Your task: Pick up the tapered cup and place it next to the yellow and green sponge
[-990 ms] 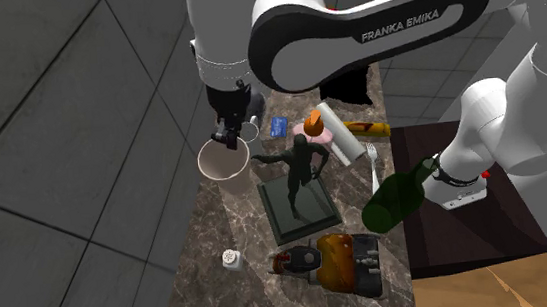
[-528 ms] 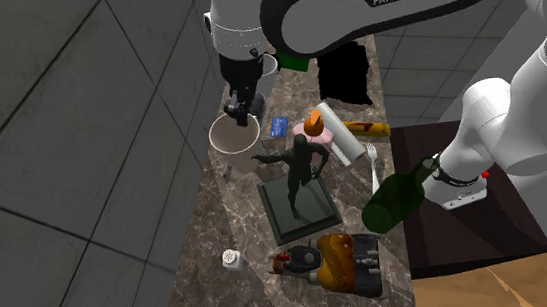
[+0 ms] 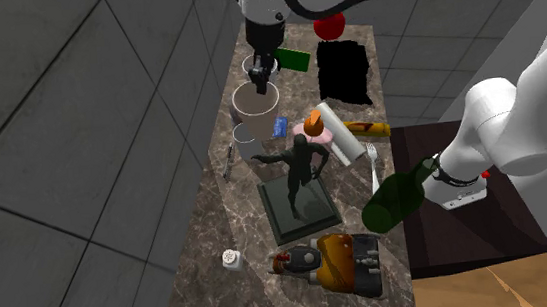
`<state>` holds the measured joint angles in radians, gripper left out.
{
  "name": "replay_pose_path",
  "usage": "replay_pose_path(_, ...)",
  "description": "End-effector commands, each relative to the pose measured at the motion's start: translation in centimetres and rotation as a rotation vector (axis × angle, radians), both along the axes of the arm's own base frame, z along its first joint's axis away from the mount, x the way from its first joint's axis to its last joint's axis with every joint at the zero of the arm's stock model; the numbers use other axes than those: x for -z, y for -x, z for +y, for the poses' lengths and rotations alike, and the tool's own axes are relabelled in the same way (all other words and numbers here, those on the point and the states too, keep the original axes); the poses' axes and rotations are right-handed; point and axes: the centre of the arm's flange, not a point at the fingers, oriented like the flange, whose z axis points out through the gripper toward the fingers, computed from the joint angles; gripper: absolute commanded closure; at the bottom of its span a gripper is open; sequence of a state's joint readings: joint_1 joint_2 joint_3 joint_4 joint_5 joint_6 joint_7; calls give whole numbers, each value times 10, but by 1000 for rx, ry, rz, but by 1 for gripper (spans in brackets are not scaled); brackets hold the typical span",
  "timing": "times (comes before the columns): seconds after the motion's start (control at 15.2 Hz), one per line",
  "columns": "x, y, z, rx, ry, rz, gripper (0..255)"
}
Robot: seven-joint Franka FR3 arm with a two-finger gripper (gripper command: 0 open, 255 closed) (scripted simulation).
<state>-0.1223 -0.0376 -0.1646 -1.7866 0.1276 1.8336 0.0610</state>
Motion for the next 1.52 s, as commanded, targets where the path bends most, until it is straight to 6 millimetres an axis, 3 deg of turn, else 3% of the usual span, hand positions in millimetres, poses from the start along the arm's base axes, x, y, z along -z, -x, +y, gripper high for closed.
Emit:
replay_pose_path(0.0,-3,14,-26,-2,0,0,255)
replay_pose_path(1.12,-4,124,-221,-2,0,0,255)
replay_pose_path(1.45,22,124,-221,-2,0,0,255)
